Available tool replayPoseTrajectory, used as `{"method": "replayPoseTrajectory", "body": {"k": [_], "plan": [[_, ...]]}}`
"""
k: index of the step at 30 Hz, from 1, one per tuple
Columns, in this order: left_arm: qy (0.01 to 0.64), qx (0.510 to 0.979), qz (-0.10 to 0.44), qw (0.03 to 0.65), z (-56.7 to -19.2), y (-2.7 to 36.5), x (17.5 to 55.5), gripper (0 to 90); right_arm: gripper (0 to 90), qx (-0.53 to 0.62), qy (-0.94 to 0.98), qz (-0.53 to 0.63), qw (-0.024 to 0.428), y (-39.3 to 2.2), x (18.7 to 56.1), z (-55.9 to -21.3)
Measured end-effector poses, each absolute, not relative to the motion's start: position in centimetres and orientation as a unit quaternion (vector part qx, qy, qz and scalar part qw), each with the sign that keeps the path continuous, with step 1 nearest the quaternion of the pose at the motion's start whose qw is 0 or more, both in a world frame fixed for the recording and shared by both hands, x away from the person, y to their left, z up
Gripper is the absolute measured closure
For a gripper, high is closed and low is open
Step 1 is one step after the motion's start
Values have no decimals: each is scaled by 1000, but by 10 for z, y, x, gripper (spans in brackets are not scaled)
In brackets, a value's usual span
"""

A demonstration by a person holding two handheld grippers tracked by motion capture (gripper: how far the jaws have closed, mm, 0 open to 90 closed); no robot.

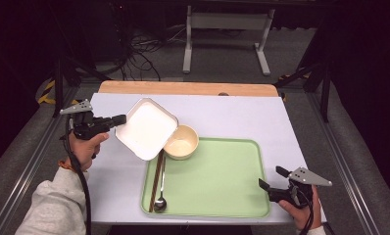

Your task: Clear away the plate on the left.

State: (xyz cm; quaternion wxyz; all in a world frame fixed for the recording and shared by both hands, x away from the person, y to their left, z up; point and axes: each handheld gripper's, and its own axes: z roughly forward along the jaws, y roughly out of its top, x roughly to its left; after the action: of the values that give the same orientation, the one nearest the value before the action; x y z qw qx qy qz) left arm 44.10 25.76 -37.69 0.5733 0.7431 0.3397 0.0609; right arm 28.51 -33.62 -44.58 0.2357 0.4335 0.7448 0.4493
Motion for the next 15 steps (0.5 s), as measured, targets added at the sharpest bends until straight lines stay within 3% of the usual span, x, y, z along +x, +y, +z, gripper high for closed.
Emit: {"method": "replayPoseTrajectory", "body": {"k": [15], "plan": [[263, 787, 32, 557, -374, 195, 429, 889, 168, 435, 744, 449, 237, -338, 283, -445]]}}
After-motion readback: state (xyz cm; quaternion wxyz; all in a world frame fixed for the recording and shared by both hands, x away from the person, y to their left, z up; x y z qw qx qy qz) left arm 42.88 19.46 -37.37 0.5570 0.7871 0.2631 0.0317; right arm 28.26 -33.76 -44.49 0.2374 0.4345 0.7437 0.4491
